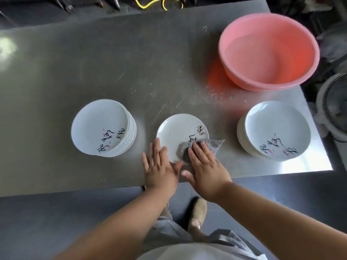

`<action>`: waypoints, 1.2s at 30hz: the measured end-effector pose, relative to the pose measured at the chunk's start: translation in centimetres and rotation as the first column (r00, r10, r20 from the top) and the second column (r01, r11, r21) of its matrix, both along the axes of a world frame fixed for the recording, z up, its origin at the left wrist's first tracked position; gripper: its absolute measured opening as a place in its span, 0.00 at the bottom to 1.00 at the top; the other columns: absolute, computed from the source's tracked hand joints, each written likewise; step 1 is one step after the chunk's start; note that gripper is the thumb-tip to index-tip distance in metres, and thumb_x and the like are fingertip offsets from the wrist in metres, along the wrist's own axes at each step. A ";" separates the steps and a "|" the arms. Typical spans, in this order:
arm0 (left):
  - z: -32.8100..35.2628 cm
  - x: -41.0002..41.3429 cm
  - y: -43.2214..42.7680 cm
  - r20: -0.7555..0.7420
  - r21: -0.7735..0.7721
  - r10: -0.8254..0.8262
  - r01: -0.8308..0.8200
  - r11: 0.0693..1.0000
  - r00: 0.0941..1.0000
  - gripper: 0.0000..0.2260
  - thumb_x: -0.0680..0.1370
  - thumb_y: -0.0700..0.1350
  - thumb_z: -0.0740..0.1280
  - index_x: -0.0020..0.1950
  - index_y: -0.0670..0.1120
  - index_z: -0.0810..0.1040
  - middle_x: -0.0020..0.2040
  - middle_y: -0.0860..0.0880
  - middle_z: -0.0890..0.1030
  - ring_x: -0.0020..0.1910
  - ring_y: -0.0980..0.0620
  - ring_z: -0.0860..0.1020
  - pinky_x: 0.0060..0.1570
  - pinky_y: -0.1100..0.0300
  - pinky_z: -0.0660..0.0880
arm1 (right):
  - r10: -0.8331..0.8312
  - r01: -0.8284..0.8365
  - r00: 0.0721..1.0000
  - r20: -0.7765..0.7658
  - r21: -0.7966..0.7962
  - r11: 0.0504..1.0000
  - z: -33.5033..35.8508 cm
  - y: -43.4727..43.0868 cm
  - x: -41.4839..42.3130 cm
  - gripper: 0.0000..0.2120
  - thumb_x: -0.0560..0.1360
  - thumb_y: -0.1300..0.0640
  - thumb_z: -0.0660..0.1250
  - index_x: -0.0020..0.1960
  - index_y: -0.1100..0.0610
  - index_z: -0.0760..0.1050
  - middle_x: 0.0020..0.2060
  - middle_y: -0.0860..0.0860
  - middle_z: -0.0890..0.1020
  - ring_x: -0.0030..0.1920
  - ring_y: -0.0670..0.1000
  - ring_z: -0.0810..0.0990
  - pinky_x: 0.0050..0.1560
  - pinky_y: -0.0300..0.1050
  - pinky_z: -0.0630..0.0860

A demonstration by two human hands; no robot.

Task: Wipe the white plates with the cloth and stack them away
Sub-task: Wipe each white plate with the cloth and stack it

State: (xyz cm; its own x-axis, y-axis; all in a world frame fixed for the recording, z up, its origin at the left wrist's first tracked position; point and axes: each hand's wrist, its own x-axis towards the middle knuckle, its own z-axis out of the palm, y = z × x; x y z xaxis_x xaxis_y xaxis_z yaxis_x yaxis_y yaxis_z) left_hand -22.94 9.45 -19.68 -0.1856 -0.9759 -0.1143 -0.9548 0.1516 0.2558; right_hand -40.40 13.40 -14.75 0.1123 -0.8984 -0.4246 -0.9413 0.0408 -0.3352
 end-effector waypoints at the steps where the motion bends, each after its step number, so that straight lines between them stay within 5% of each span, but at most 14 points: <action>1: -0.1 0.0 0.0 -0.003 -0.011 0.008 -0.008 1.000 1.000 0.34 0.80 0.67 0.54 0.75 0.43 0.68 0.85 0.43 0.54 0.84 0.41 0.57 0.81 0.40 0.46 | -0.022 0.022 1.000 -0.002 -0.016 1.000 -0.2 -1.5 -0.5 0.49 0.77 0.25 0.31 0.85 0.57 0.48 0.85 0.53 0.44 0.83 0.53 0.33 0.82 0.51 0.37; 6: 0.6 -1.5 -0.1 -0.021 -0.024 0.109 -0.109 0.994 0.994 0.30 0.79 0.64 0.63 0.71 0.42 0.73 0.83 0.40 0.61 0.78 0.35 0.65 0.79 0.36 0.55 | -0.065 0.057 0.994 -0.090 -0.083 0.995 -0.6 -6.9 -2.5 0.40 0.82 0.33 0.45 0.86 0.56 0.47 0.85 0.51 0.44 0.83 0.54 0.35 0.84 0.52 0.43; 11: 1.9 -2.3 -0.4 0.034 0.079 0.144 -0.146 0.986 0.989 0.32 0.74 0.60 0.68 0.71 0.42 0.71 0.81 0.40 0.60 0.78 0.35 0.62 0.81 0.40 0.46 | -0.015 0.016 1.000 0.021 -0.054 0.998 0.3 -0.6 0.0 0.46 0.79 0.28 0.35 0.85 0.58 0.49 0.85 0.53 0.45 0.83 0.54 0.32 0.83 0.51 0.39; 16: 3.1 1.6 -1.4 0.052 -0.077 -0.089 0.093 0.993 0.995 0.37 0.76 0.68 0.59 0.78 0.47 0.67 0.77 0.43 0.68 0.80 0.39 0.61 0.81 0.39 0.41 | 0.074 -0.078 0.995 -0.069 -0.059 0.995 0.7 -3.7 -2.6 0.43 0.79 0.28 0.39 0.86 0.54 0.50 0.85 0.51 0.47 0.84 0.53 0.36 0.82 0.48 0.39; 21: 2.6 3.6 -8.8 0.243 0.118 -0.412 0.395 0.911 0.878 0.36 0.80 0.68 0.42 0.86 0.56 0.45 0.85 0.55 0.35 0.81 0.52 0.29 0.77 0.47 0.25 | 0.053 -0.069 0.990 -0.129 -0.124 0.990 0.6 -9.3 -4.8 0.38 0.82 0.32 0.50 0.86 0.51 0.50 0.85 0.48 0.47 0.84 0.52 0.38 0.82 0.50 0.44; 25: 1.4 3.6 -8.7 0.244 0.140 -0.407 0.383 0.913 0.880 0.33 0.82 0.64 0.44 0.86 0.55 0.46 0.83 0.56 0.32 0.84 0.50 0.35 0.80 0.46 0.30 | -0.125 0.118 0.991 -0.053 -0.118 0.986 0.1 -6.5 -2.5 0.40 0.82 0.32 0.48 0.85 0.55 0.51 0.85 0.50 0.46 0.84 0.53 0.35 0.83 0.50 0.42; 29: 1.1 3.4 -8.0 0.239 0.104 -0.346 0.330 0.938 0.907 0.33 0.81 0.64 0.43 0.86 0.55 0.46 0.82 0.57 0.31 0.84 0.50 0.36 0.78 0.46 0.27 | 0.028 -0.031 0.994 -0.103 -0.031 0.999 -0.2 -1.5 -0.3 0.46 0.79 0.27 0.41 0.85 0.57 0.49 0.85 0.54 0.47 0.84 0.55 0.36 0.80 0.49 0.32; 36: 1.8 1.9 -6.4 0.184 0.117 -0.203 0.184 0.976 0.962 0.33 0.82 0.67 0.45 0.86 0.57 0.49 0.86 0.56 0.41 0.85 0.43 0.42 0.80 0.40 0.34 | -0.074 0.066 0.986 -0.147 -0.058 0.996 -0.1 -8.9 -3.8 0.39 0.83 0.33 0.48 0.86 0.54 0.43 0.85 0.49 0.39 0.83 0.54 0.34 0.82 0.52 0.44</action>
